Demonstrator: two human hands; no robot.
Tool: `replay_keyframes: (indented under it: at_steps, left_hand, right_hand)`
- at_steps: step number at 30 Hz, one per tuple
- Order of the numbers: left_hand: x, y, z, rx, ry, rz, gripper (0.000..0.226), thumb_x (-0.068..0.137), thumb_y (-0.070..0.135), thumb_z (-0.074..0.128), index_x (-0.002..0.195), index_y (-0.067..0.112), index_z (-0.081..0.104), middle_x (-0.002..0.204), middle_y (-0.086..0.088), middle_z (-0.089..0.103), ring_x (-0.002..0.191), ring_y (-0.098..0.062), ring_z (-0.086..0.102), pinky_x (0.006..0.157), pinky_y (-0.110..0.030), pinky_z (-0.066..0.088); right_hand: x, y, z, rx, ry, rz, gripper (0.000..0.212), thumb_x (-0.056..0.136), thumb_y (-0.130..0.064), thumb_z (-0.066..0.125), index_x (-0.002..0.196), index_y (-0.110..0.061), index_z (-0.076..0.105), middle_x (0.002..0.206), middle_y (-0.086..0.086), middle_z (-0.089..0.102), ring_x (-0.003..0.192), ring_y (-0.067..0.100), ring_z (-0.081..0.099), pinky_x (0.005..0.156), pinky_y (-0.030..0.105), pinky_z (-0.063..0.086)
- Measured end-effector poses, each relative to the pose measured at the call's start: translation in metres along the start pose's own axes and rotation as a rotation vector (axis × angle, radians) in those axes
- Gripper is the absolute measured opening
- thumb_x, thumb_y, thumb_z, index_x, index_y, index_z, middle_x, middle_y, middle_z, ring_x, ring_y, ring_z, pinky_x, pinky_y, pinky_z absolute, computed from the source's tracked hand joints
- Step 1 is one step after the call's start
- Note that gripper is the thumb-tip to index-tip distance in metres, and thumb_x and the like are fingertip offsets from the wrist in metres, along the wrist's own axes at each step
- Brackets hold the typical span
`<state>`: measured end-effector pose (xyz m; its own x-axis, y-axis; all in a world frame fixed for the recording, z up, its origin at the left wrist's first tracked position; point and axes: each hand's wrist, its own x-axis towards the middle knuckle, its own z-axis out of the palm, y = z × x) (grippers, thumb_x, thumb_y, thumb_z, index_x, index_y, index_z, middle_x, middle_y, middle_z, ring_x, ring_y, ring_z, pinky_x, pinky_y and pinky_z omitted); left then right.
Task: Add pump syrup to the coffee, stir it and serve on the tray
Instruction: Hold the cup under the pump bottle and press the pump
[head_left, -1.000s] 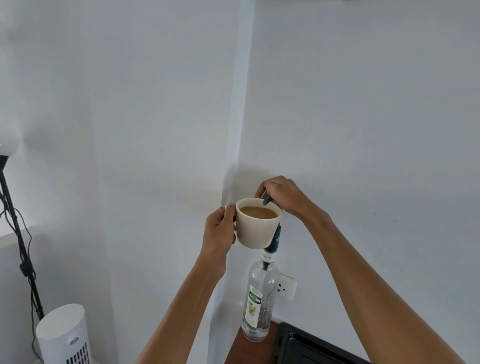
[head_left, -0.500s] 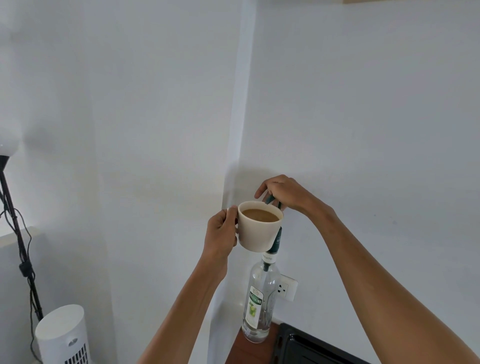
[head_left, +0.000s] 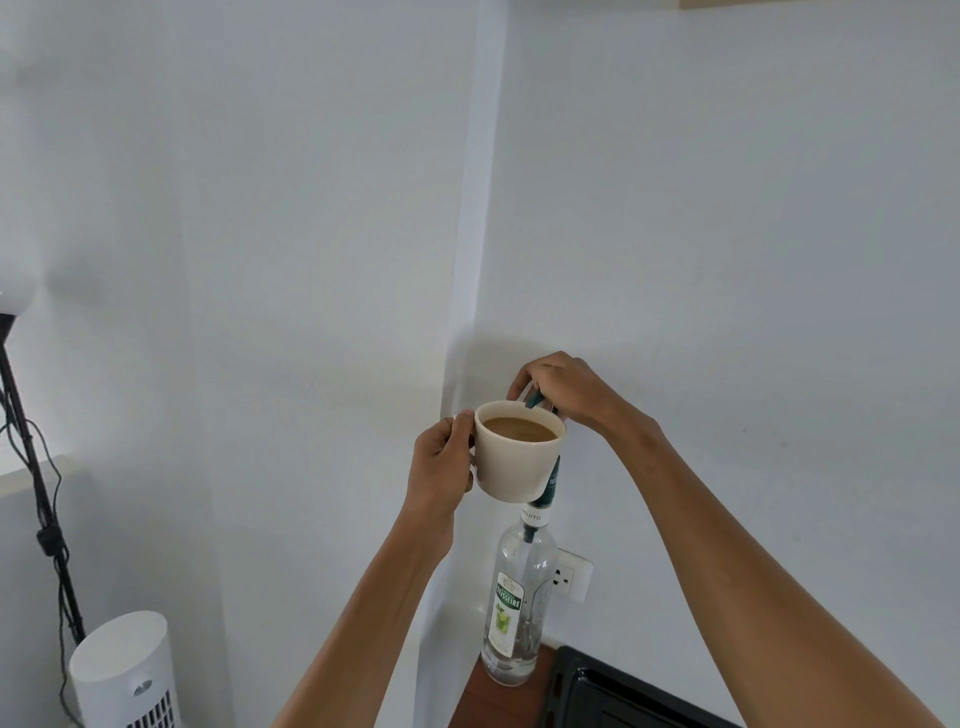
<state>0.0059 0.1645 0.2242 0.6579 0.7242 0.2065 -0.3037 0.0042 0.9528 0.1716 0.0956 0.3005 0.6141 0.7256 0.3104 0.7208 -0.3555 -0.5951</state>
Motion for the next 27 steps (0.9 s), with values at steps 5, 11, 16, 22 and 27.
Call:
replay_keyframes:
  at_steps: [5,11,16,22,27]
  left_hand:
    - [0.0,-0.002,-0.001,-0.018,-0.004,-0.004,0.036,0.105,0.028,0.045,0.079,0.012,0.063,0.051,0.017,0.047,0.049,-0.004,0.038,0.045,-0.016,0.031]
    - [0.001,-0.003,-0.002,-0.014,-0.007,-0.001,0.038,0.105,0.028,0.045,0.075,0.014,0.063,0.051,0.017,0.047,0.047,-0.004,0.038,0.045,-0.016,0.031]
    - [0.002,-0.004,-0.002,-0.019,-0.007,-0.006,0.036,0.105,0.027,0.045,0.077,0.013,0.061,0.051,0.016,0.046,0.048,-0.005,0.037,0.045,-0.015,0.031]
    - [0.0,-0.01,-0.002,-0.022,-0.019,-0.02,0.033,0.105,0.026,0.045,0.087,0.01,0.067,0.055,0.014,0.049,0.051,-0.004,0.038,0.047,-0.017,0.032]
    - [-0.002,-0.014,-0.001,-0.037,-0.019,-0.031,0.032,0.104,0.028,0.046,0.085,0.009,0.065,0.057,0.01,0.045,0.052,-0.006,0.035,0.046,-0.017,0.03]
  right_hand:
    - [0.002,0.003,0.002,-0.029,0.009,-0.016,0.048,0.092,-0.007,0.036,0.064,-0.023,0.072,0.075,-0.008,0.069,0.067,0.008,0.062,0.039,0.007,0.041]
    - [0.004,0.006,0.005,-0.058,0.002,-0.001,0.047,0.091,-0.007,0.037,0.06,-0.024,0.069,0.071,-0.01,0.068,0.067,0.009,0.061,0.05,0.018,0.048]
    - [0.002,0.007,0.006,-0.021,0.009,0.018,0.047,0.087,-0.01,0.037,0.056,-0.026,0.068,0.058,-0.016,0.067,0.062,0.007,0.062,0.046,0.016,0.046]
    - [-0.003,0.007,0.001,0.069,-0.019,0.044,0.044,0.089,-0.015,0.036,0.072,-0.024,0.075,0.077,-0.004,0.072,0.065,0.008,0.066,0.043,0.012,0.047]
    - [-0.005,0.003,0.0,0.116,-0.023,0.058,0.042,0.09,-0.023,0.034,0.084,-0.025,0.075,0.064,-0.007,0.075,0.054,0.005,0.069,0.045,0.018,0.051]
